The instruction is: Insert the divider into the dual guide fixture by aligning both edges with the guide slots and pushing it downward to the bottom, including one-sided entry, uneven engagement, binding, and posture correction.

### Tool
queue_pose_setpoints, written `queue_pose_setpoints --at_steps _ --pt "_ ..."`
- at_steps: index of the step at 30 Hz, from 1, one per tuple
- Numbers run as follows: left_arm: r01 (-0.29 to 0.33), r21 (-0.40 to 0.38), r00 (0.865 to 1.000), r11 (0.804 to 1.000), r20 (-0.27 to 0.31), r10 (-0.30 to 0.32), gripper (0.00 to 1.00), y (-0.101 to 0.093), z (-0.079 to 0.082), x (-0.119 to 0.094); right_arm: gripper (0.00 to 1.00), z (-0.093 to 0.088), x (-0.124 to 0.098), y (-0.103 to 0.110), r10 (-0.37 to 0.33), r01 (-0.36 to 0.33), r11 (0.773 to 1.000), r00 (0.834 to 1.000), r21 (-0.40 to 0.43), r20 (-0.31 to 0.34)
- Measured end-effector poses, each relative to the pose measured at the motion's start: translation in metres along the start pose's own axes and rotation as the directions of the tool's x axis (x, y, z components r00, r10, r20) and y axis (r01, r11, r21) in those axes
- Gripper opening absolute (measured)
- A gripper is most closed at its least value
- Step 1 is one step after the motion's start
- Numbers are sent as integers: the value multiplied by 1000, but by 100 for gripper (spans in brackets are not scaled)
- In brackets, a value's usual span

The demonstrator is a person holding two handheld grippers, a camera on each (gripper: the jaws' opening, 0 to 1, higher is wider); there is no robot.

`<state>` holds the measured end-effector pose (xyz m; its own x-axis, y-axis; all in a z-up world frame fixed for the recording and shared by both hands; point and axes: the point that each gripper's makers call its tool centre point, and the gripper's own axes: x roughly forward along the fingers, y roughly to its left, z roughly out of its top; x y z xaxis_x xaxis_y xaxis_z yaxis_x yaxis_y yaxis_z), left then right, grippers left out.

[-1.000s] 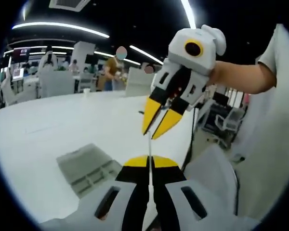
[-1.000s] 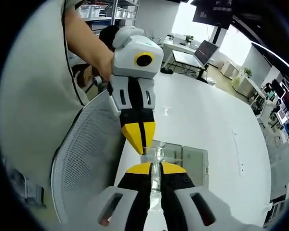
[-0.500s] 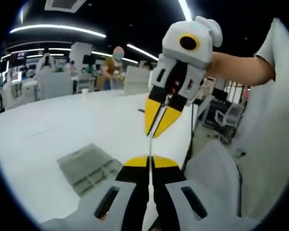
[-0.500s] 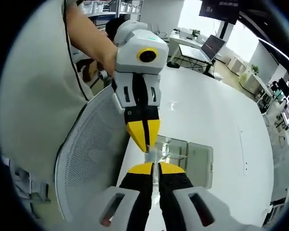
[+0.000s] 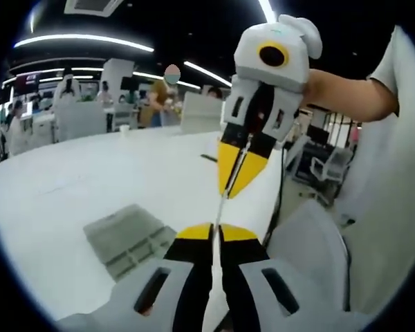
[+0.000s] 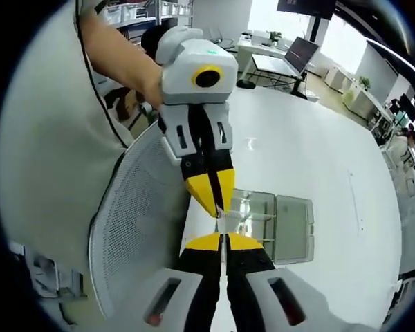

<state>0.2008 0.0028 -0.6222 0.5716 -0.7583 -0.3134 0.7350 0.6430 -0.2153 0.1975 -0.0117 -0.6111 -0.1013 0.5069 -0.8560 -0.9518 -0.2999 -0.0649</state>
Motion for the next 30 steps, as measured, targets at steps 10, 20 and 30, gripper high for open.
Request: queue_pose_setpoints --at_steps 10,20,30 --pt "-18 5 1000 1000 -9 18 3 2 -2 4 0 0 0 0 26 -25 989 1000 145 -4" --pt "-23 -1 1000 1000 -7 23 4 3 -4 7 0 -1 -1 -2 37 -38 958 999 284 9" --pt "-33 -10 999 999 -16 33 6 3 -9 9 0 4 -1 -1 47 -52 950 999 309 23"
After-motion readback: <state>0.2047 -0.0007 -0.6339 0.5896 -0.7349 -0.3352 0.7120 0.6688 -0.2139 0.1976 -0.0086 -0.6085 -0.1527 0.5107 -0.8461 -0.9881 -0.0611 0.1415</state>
